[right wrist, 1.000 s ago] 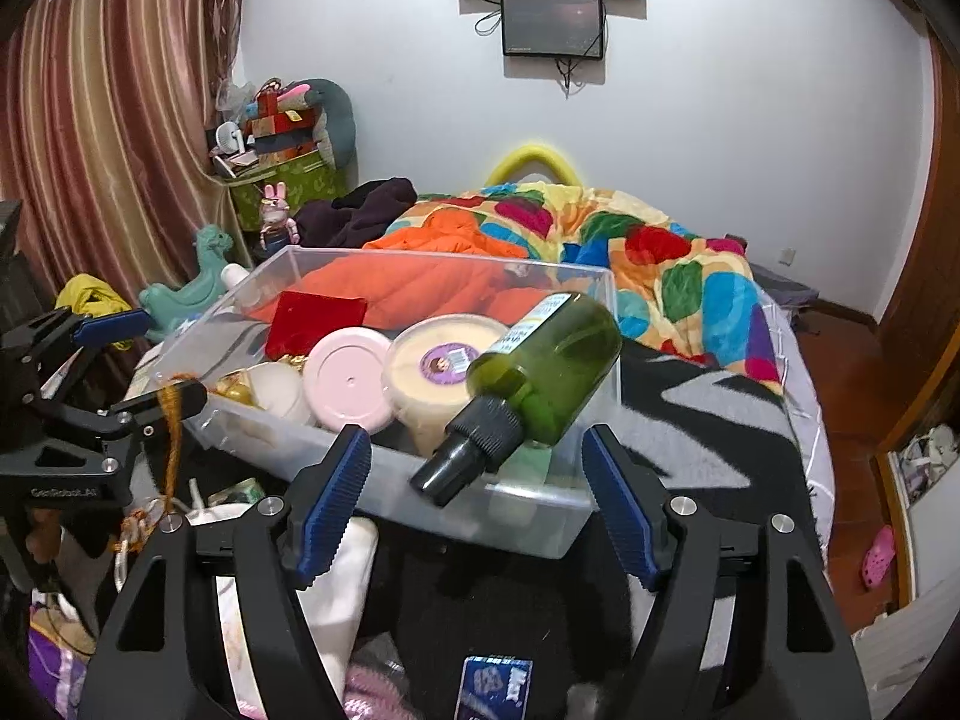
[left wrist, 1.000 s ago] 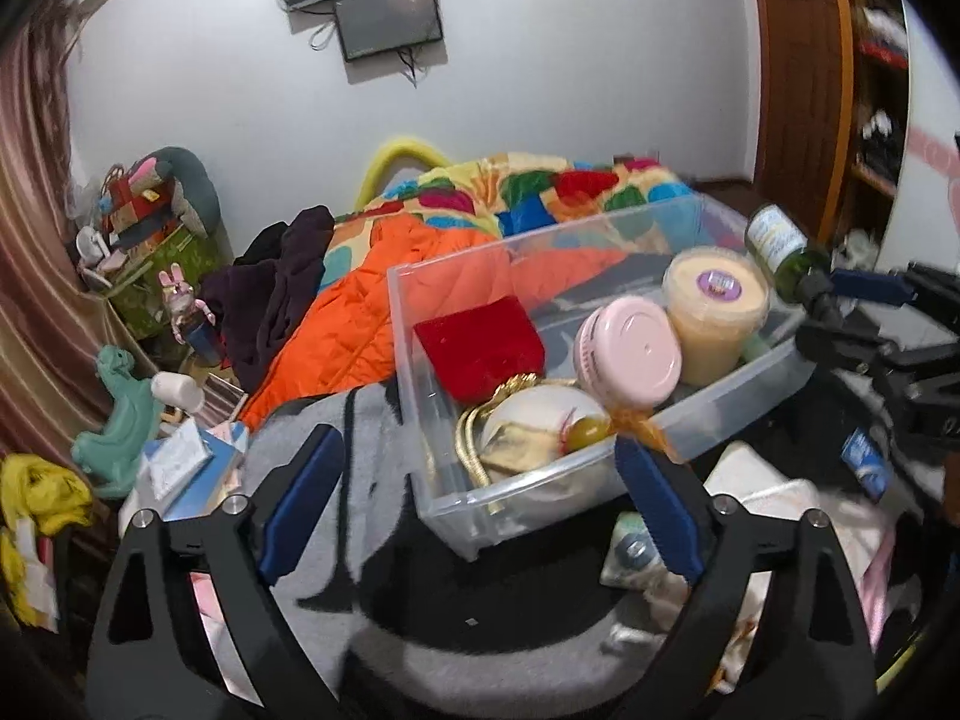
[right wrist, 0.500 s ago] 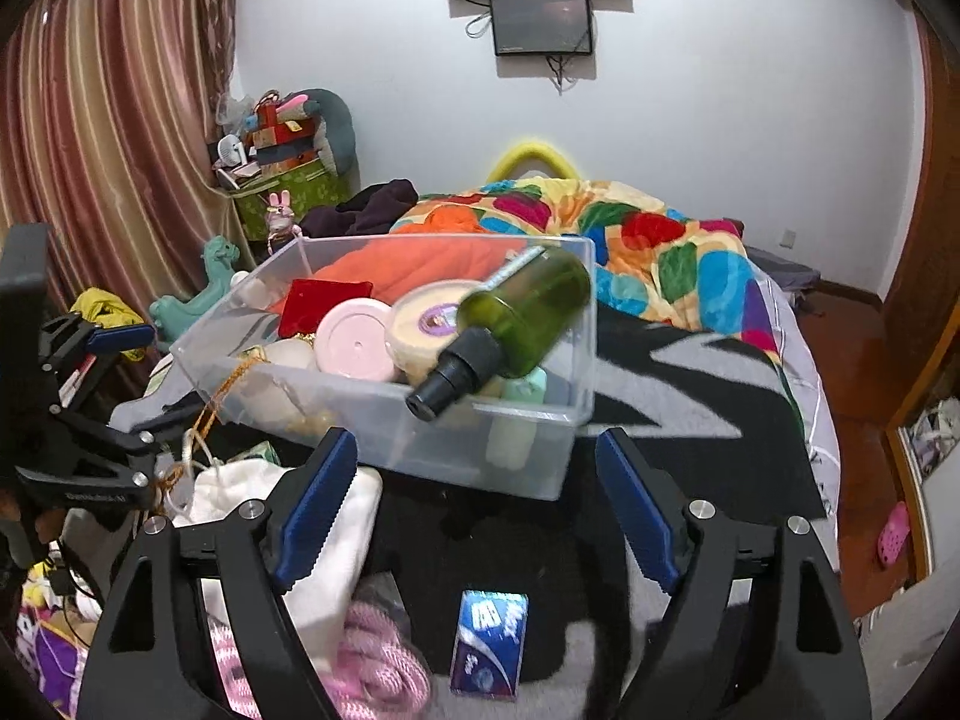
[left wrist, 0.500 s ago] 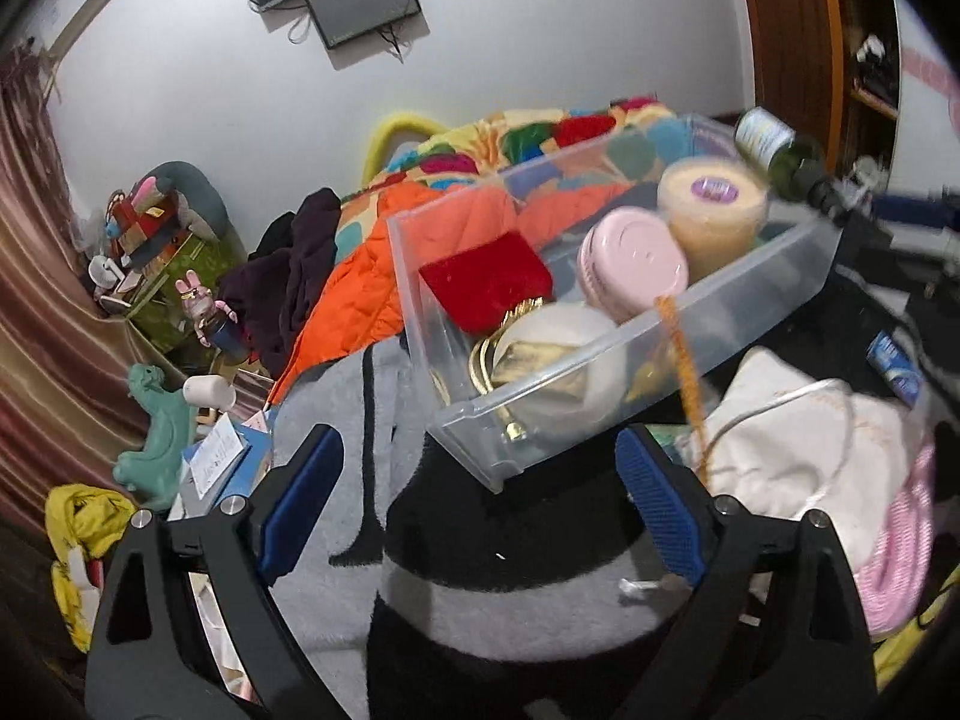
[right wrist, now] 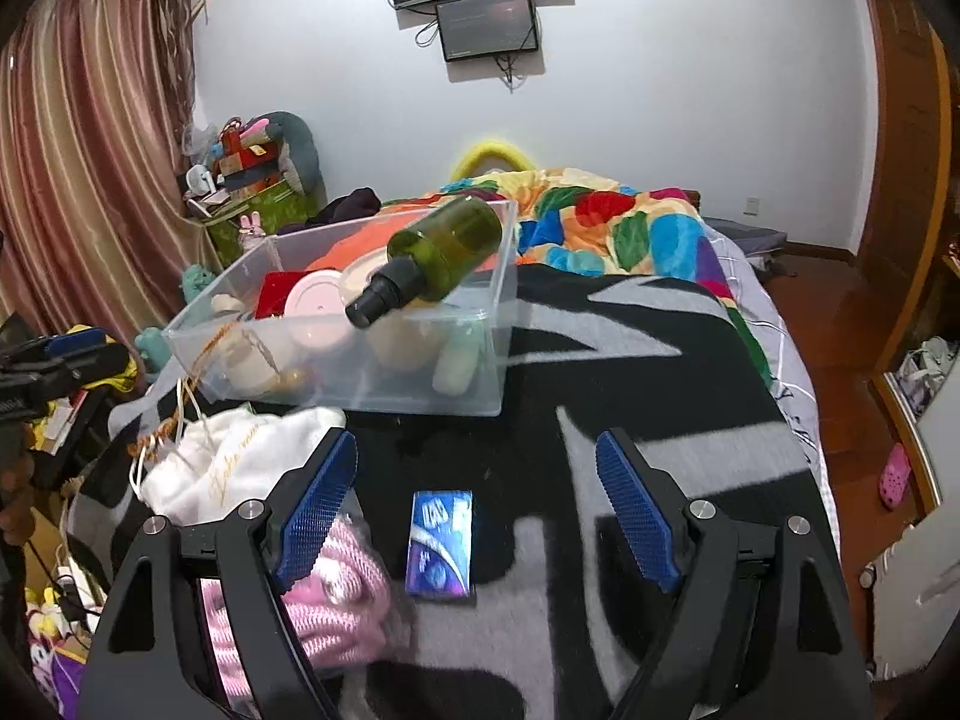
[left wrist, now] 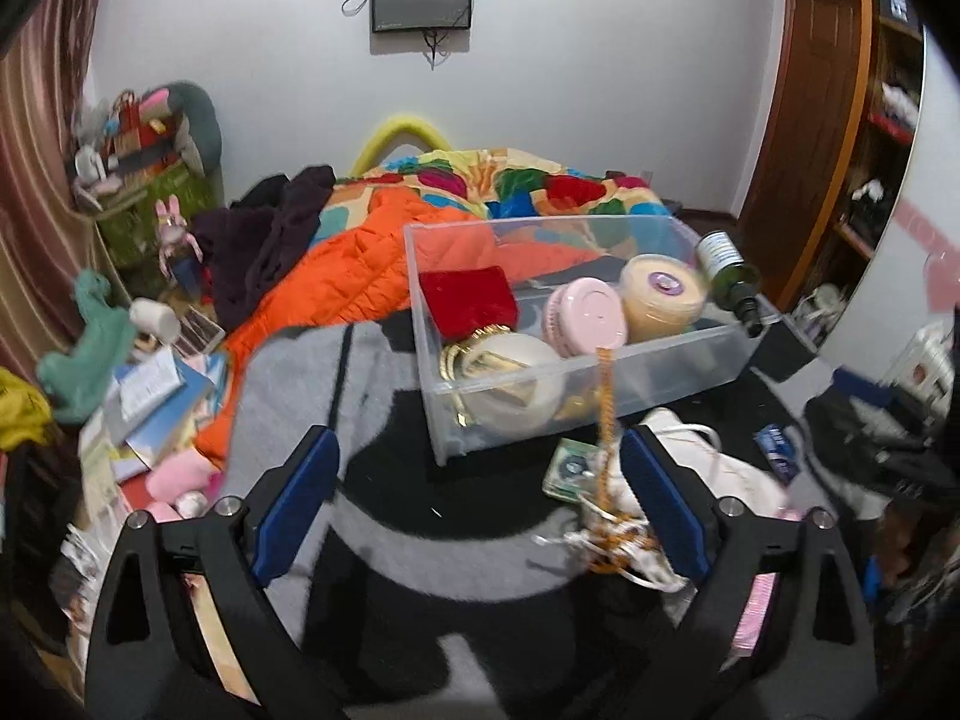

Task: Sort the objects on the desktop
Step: 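Grasp the white pouch with left tool while right tool grasps the blue Max box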

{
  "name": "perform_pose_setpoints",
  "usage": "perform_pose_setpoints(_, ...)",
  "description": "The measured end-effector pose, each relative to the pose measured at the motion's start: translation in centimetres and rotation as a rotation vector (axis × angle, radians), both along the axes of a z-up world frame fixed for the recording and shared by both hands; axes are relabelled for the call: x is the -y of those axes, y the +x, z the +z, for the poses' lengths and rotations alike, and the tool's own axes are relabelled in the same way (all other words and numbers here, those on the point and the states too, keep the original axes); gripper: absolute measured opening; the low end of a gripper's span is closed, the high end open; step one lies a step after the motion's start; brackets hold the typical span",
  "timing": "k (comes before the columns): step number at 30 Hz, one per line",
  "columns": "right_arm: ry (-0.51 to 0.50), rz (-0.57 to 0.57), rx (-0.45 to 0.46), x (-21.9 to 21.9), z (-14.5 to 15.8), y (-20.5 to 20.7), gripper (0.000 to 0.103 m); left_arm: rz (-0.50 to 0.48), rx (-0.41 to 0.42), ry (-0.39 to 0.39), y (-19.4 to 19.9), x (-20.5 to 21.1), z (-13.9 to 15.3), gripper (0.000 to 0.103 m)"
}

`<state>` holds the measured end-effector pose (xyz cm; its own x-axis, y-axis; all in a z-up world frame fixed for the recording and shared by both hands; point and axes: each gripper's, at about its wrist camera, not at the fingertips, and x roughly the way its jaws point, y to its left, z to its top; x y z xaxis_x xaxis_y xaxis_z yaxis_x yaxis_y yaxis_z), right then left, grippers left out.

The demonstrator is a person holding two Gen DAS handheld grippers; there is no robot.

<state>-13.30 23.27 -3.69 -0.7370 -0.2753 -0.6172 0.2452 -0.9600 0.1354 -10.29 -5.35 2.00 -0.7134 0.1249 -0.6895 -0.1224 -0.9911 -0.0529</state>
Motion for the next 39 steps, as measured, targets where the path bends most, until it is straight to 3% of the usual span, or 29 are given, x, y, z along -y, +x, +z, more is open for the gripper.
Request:
perform_pose_setpoints(8, 0.064, -0.011, -0.021, 0.3, -1.1, 1.9, 0.08, -0.028, 0.062, 0.122, 1.6, -0.9, -1.7, 0.097)
perform_pose_setpoints(15, 0.015, 0.006, 0.015, -0.4, -2.3, 1.9, 0.08, -0.048, 0.035, 0.114, 3.7, -2.9, -2.5, 0.097)
perform_pose_setpoints(22, 0.095, 0.001, 0.004, 0.6, -3.7, 1.5, 0.08, -0.071, 0.043, 0.116, 3.7, -5.1, -3.7, 0.097)
perform_pose_setpoints(25, 0.134, -0.009, -0.003, 0.7, -4.1, 1.5, 0.071, -0.076, 0.049, 0.101, 3.1, -6.2, -4.1, 0.097)
perform_pose_setpoints(33, 0.143, 0.017, -0.02, 0.2, -4.2, 1.9, 0.063, -0.154, 0.099, 0.076, 2.1, -9.0, -5.7, 0.097)
perform_pose_setpoints(36, 0.142, 0.032, -0.019, 0.6, -4.3, 1.9, 0.063, -0.132, 0.114, 0.04, 1.2, -9.8, -6.4, 0.1)
perform_pose_setpoints(39, 0.159, 0.042, -0.027, 1.3, -4.6, 1.9, 0.059, -0.119, 0.124, 0.075, 0.3, -9.7, -6.6, 0.102)
